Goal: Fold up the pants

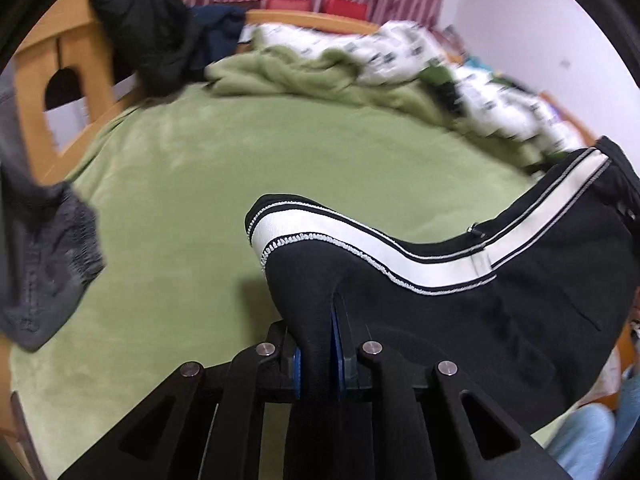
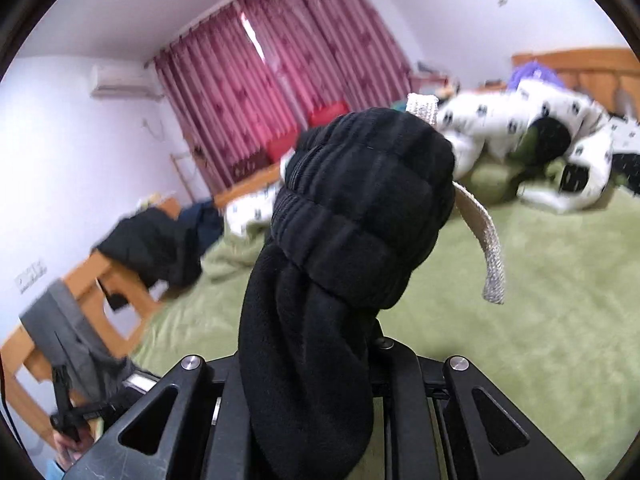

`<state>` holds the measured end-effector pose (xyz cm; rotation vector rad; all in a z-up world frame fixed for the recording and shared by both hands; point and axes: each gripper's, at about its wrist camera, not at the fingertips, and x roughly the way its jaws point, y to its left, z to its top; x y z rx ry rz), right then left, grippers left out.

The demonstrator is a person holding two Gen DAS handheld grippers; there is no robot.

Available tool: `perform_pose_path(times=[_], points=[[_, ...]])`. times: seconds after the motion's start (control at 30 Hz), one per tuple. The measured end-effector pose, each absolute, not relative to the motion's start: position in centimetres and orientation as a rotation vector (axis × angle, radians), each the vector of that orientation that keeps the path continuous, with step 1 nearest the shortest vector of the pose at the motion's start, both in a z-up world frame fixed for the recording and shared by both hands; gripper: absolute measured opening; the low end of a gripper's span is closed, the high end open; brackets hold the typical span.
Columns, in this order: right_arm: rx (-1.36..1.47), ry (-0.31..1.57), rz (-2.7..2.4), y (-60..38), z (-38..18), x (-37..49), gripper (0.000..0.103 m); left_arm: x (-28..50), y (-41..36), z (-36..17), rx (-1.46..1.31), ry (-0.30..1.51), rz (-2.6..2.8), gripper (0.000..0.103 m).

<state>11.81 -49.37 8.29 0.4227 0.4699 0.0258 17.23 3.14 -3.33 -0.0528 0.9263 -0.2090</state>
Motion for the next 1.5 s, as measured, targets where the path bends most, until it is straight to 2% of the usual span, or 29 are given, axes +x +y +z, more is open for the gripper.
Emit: perform_pose_path(times=[0.1,0.17,0.23,0.3,0.33,0.4,0.47,0.53,0.73,0.87,1.03,1.2,1.27,1.3,1.33,1.5], points=[[0.424,0.617,-0.010,-49.8,1.7,13.6,0.017,17.5,4.4,-7.7,-0.046,0.987,-0.146,0.019],[0.405,0.718,-0.106,-51.2,-2.7,14.0,0.017,16.9,5.6,-10.0,-0.066,0.986,-0.111,0.034],[0.454,0.833,-0.167,-53.3,-7.2,14.1,0.020,16.3,6.5,-10.7,-0.096,0.993,-0.099,0.038],[0.561,0.873,-0.128,-55.0,-9.8,13.2,0.023,15.5,6.9,-10.3,-0.119,0.991,-0.105,0.038],[0.594,0.882,-0.110,-55.6,-10.3,12.6,0.029,14.9,6.9,-9.8,-0.126,0.986,-0.108,0.039],[0.581,0.881,-0.124,-55.6,-10.3,11.4,0.040,13.6,6.5,-8.9,-0.114,0.974,-0.124,0.048],[0.512,0.867,-0.163,-55.1,-9.2,9.6,0.043,11.6,5.8,-7.6,-0.090,0.923,-0.152,0.063],[0.447,0.869,-0.186,-54.5,-8.4,7.8,0.044,9.5,4.7,-7.3,-0.062,0.890,-0.180,0.067],[0.292,0.838,-0.159,-50.6,-3.1,5.1,0.044,5.9,2.4,-11.8,0.031,0.924,-0.120,0.068],[0.264,0.857,-0.045,-45.2,-1.1,6.0,0.045,2.8,4.0,-10.7,-0.106,0.905,-0.172,0.069],[0.240,0.944,0.137,-36.1,-1.5,8.3,0.046,-0.2,7.5,-10.4,-0.291,0.866,-0.194,0.071],[0.272,1.059,0.262,-28.6,-4.5,10.0,0.045,-1.0,10.5,-11.9,-0.456,0.866,-0.206,0.071],[0.209,1.101,0.269,-26.3,-6.1,10.4,0.035,-0.6,11.6,-12.3,-0.505,0.860,-0.194,0.071],[0.163,1.115,0.265,-25.5,-6.8,10.4,0.017,-0.3,11.8,-12.6,-0.525,0.861,-0.198,0.071],[0.133,1.130,0.260,-25.0,-7.7,10.3,0.014,0.0,12.2,-12.9,-0.552,0.862,-0.210,0.070],[-0.027,1.101,0.248,-23.3,-8.9,7.9,0.016,2.4,12.0,-14.6,-0.625,0.888,-0.267,0.070]])
